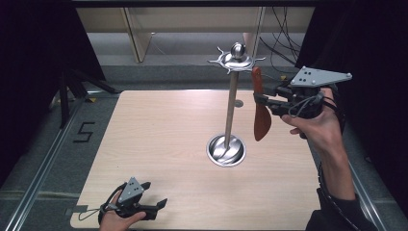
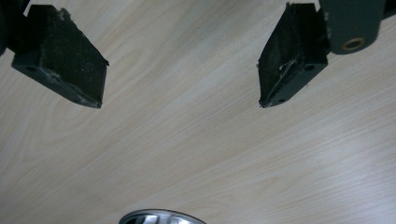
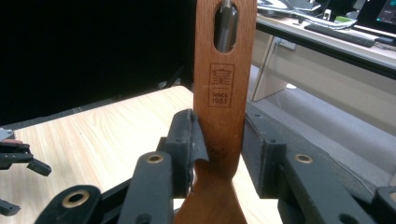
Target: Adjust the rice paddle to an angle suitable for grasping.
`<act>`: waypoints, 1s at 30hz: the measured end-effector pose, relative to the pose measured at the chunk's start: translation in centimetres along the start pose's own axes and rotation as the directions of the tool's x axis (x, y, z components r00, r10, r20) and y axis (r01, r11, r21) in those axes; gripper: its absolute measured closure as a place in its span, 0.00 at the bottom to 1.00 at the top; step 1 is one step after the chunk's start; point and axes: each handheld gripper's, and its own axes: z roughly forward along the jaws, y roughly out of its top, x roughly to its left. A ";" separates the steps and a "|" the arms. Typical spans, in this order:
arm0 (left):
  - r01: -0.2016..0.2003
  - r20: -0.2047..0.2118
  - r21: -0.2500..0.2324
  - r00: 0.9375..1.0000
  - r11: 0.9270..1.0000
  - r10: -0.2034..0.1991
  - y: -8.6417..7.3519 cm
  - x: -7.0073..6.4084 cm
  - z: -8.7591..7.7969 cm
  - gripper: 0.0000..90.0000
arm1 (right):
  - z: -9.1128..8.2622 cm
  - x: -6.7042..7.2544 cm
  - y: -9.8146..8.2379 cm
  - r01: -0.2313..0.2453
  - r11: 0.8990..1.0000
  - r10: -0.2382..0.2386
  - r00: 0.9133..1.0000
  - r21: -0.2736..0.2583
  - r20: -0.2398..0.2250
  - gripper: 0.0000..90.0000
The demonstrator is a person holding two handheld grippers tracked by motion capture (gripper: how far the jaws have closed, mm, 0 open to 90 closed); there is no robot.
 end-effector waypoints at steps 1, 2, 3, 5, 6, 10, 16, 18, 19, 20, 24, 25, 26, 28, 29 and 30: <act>0.000 0.000 -0.002 1.000 1.000 0.000 0.0 0.0 0.0 0.17 | 0.0 0.0 0.0 0.000 1.000 0.000 1.000 -0.002 -0.003 0.74; 0.014 0.004 -0.005 1.000 1.000 -0.014 0.0 -0.1 0.0 0.17 | 0.0 0.1 -0.1 -0.011 1.000 0.011 1.000 -0.002 -0.005 0.73; 0.017 0.005 -0.005 1.000 1.000 -0.017 0.0 -0.1 0.0 0.17 | -0.1 0.0 -0.1 0.001 1.000 -0.001 1.000 0.001 -0.001 0.73; 0.016 0.004 -0.005 1.000 1.000 -0.016 0.0 -0.1 0.1 0.17 | -0.1 -0.1 -0.2 0.007 1.000 -0.007 1.000 -0.007 0.000 0.72; 0.003 0.002 0.000 1.000 1.000 -0.003 0.0 0.0 0.0 0.17 | -0.2 0.0 -0.2 -0.003 1.000 0.003 1.000 -0.003 -0.006 0.72; 0.044 0.002 -0.003 0.999 0.999 -0.044 -0.1 -0.3 0.1 0.17 | -0.2 0.0 -0.4 -0.010 1.000 0.010 1.000 -0.008 -0.005 0.70; 0.022 0.008 -0.010 1.000 1.000 -0.022 -0.1 -0.1 0.1 0.17 | -0.8 0.2 -0.7 -0.031 0.999 0.031 0.999 -0.011 -0.010 0.66; 0.022 0.007 -0.009 1.000 1.000 -0.022 -0.1 -0.1 0.1 0.17 | -1.0 0.2 -0.8 -0.033 0.999 0.033 0.999 -0.015 -0.015 0.66; 0.022 0.007 -0.009 1.000 1.000 -0.022 -0.1 -0.1 0.1 0.17 | -1.2 0.2 -0.9 -0.032 0.999 0.032 0.999 -0.014 -0.011 0.65; 0.022 0.007 -0.010 1.000 1.000 -0.022 -0.1 -0.1 0.1 0.17 | -1.3 0.1 -1.0 -0.021 1.000 0.021 1.000 -0.020 -0.002 0.65; 0.022 0.006 -0.009 1.000 1.000 -0.022 -0.1 -0.1 0.1 0.17 | -2.0 0.3 -1.4 -0.017 0.999 0.018 1.000 -0.028 0.003 0.64; 0.021 0.006 -0.008 1.000 1.000 -0.021 -0.1 -0.1 0.1 0.17 | -2.3 0.3 -1.5 -0.020 1.000 0.020 1.000 -0.022 -0.003 0.64; 0.022 0.006 -0.009 1.000 1.000 -0.022 -0.1 -0.1 0.1 0.17 | -2.4 0.3 -1.6 -0.023 0.999 0.023 1.000 -0.023 0.001 0.64; 0.022 0.003 -0.008 1.000 1.000 -0.022 -0.1 -0.1 0.1 0.17 | -2.7 0.3 -1.9 -0.023 0.999 0.023 1.000 -0.027 0.001 0.64; 0.023 0.005 -0.009 1.000 1.000 -0.023 -0.1 -0.1 0.1 0.17 | -2.7 0.3 -2.1 -0.028 0.999 0.028 1.000 -0.032 0.000 0.64; 0.022 0.005 -0.008 1.000 1.000 -0.022 -0.1 -0.1 0.1 0.17 | -2.9 0.5 -2.2 -0.044 0.999 0.044 0.999 -0.023 0.006 0.63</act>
